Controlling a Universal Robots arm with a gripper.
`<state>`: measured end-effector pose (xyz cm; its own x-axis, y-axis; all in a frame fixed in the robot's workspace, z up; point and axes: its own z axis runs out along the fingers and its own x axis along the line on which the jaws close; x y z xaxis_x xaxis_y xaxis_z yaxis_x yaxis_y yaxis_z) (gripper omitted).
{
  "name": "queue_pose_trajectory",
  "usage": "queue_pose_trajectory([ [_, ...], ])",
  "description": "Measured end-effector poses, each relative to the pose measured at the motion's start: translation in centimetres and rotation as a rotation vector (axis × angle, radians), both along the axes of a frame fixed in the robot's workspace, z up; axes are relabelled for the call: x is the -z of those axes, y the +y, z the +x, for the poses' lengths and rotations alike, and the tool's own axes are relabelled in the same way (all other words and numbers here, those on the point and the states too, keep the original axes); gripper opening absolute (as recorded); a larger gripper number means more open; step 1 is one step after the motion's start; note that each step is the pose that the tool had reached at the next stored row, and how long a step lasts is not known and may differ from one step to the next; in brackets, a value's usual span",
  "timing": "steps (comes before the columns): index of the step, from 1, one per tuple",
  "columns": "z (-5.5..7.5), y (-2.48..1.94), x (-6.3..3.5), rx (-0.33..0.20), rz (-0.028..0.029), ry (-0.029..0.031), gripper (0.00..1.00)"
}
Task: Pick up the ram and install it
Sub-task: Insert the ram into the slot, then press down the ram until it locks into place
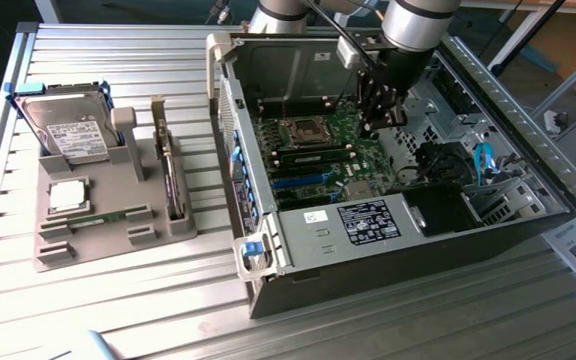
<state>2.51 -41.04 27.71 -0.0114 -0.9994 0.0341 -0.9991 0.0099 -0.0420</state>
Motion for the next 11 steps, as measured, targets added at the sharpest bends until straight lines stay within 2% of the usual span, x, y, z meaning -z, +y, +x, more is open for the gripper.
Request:
queue_pose_trajectory([
  [7,-0.1,-0.01,0.24,0.000,0.0001,0.0000,0.11],
  [11,-0.7,0.08,1.44,0.000,0.0001,0.0002,0.11],
])
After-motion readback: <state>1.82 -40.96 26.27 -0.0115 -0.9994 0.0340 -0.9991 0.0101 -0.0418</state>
